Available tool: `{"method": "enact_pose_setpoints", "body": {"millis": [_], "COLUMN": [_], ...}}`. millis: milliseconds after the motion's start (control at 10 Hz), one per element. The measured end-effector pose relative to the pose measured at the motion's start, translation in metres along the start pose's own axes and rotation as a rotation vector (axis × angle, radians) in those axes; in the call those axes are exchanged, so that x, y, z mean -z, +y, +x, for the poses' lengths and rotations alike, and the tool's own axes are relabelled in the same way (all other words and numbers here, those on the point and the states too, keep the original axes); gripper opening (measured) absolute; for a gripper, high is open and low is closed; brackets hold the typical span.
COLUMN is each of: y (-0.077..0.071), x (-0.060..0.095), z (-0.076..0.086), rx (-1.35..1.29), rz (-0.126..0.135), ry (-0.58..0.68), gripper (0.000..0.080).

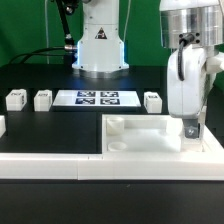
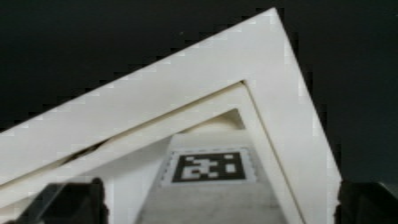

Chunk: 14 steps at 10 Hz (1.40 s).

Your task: Assemble square table

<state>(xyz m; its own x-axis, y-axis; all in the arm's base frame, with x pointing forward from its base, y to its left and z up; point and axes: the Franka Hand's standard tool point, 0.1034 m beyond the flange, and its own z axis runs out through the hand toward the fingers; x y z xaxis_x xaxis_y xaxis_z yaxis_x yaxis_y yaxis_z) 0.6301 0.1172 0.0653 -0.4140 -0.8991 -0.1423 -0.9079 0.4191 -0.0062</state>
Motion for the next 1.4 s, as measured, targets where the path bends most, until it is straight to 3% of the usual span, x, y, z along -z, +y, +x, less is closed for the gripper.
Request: {"method": "enact_pose_setpoints", "body": {"millis": [200, 400, 600, 900, 1200, 1300, 1400], "y": [0.0, 0.01, 0.02, 0.021, 0.024, 0.03, 0.03], "x": [0.002, 0.032, 0.05, 0.043, 0.054, 0.054, 0.053], "z": [-0.001, -0.007, -0.011, -0.008, -0.016, -0.02, -0.019], "rx": [0.01, 0.071, 0.15, 0.21, 0.758, 0.773, 0.886], "rz": [0.003, 0.027, 0.018, 0.014, 0.04, 0.057, 0.056], "ry": [-0.003, -0.036, -0.049, -0.041, -0.041, -0.03, -0.024], "gripper": [0.0649, 0.0649, 0.0649, 0.0649, 0.0649, 0.0649, 0.0649]}}
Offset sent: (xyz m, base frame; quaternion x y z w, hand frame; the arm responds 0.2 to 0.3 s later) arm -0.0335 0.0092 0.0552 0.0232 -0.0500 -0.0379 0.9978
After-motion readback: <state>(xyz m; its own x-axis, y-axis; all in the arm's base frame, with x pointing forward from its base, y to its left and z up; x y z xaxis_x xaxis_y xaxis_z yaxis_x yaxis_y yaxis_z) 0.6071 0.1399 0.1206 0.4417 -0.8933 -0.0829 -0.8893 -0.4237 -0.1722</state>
